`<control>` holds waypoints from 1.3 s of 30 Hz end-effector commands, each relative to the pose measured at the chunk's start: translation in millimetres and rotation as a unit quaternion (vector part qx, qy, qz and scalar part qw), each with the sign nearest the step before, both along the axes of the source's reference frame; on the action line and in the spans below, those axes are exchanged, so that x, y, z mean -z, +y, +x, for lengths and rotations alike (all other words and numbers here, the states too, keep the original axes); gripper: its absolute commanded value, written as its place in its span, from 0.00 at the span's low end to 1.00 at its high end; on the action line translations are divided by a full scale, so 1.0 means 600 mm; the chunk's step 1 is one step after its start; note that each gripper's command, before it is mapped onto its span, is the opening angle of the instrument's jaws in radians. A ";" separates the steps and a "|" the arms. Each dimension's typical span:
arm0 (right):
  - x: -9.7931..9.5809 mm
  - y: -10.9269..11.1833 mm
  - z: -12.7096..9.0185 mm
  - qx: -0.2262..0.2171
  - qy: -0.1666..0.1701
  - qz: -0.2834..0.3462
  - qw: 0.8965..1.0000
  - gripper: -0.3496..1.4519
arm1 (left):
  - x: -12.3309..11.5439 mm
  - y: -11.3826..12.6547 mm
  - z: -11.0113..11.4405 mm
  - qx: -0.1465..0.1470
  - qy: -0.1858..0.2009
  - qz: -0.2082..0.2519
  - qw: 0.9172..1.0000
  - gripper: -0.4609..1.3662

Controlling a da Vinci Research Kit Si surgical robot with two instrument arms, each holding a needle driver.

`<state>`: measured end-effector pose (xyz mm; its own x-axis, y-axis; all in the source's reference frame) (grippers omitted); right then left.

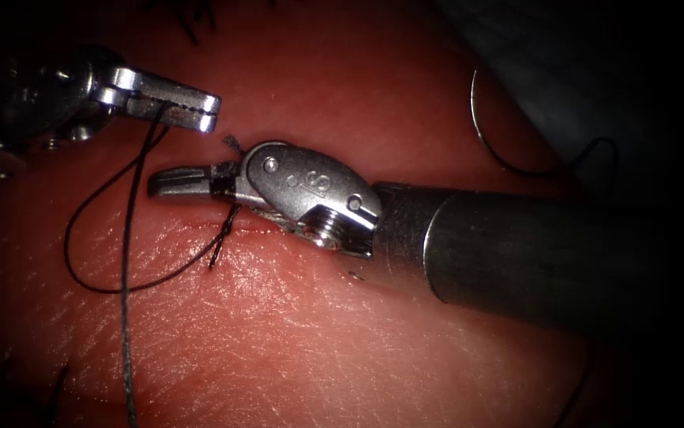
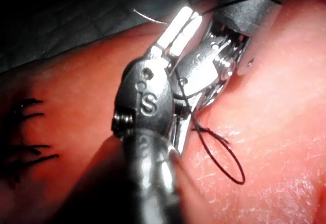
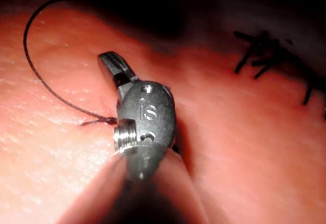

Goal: Wound Closure
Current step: Wrap the suture once counter-clockwise around the right gripper

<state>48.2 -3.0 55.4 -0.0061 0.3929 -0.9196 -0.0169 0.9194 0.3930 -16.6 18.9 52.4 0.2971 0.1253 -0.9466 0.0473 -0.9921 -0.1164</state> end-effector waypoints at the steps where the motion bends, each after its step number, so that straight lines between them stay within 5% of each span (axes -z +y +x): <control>1: 0.0000 -0.0002 0.0008 -0.003 0.004 0.000 1.000 0.00 | -0.0002 0.0002 -0.0003 -0.001 0.000 0.000 1.000 0.06; 9: 0.0004 -0.0013 0.0069 0.007 0.036 -0.002 0.999 0.00 | -0.0016 0.0015 -0.0015 -0.005 -0.013 -0.002 1.000 0.06; 16: 0.0006 -0.0024 0.0088 0.018 0.067 -0.005 0.998 0.00 | -0.0023 0.0033 -0.0010 -0.012 -0.027 -0.001 1.000 0.06; 28: 0.0042 -0.0056 0.0112 0.029 0.088 -0.009 0.996 0.64 | -0.0047 0.0062 -0.0012 -0.013 -0.043 0.000 0.999 0.06; 39: 0.0083 -0.0051 0.0069 0.002 0.152 0.014 0.988 0.80 | -0.0080 0.0061 0.0009 -0.021 -0.060 -0.006 0.998 0.06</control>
<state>51.8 -5.7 50.3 -0.2863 0.4183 -0.8620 0.1028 0.9079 0.4065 -15.8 22.5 57.4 0.4047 0.1291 -0.9053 0.0949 -0.9906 -0.0989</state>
